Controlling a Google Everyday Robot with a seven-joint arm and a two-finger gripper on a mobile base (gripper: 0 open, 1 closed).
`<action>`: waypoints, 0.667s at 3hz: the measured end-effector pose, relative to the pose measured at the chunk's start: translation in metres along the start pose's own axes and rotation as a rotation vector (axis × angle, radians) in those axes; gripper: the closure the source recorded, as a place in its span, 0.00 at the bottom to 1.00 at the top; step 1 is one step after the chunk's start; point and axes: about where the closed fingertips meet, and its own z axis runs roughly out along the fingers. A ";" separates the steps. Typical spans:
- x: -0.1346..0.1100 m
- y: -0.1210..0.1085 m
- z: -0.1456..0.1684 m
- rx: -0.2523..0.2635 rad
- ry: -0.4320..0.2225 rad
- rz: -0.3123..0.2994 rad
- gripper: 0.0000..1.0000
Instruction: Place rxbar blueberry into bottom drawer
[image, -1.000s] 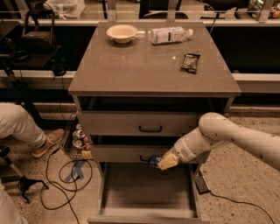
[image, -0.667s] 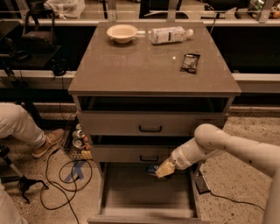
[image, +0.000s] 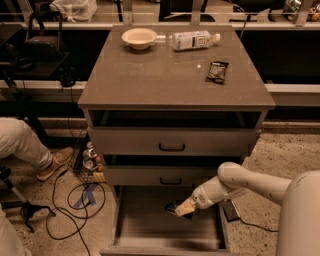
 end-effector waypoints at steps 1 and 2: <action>0.024 -0.018 0.032 -0.042 0.002 0.082 1.00; 0.024 -0.017 0.032 -0.042 0.002 0.082 1.00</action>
Offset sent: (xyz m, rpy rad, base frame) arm -0.0066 -0.0004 -0.0316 0.0171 0.0601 -0.0355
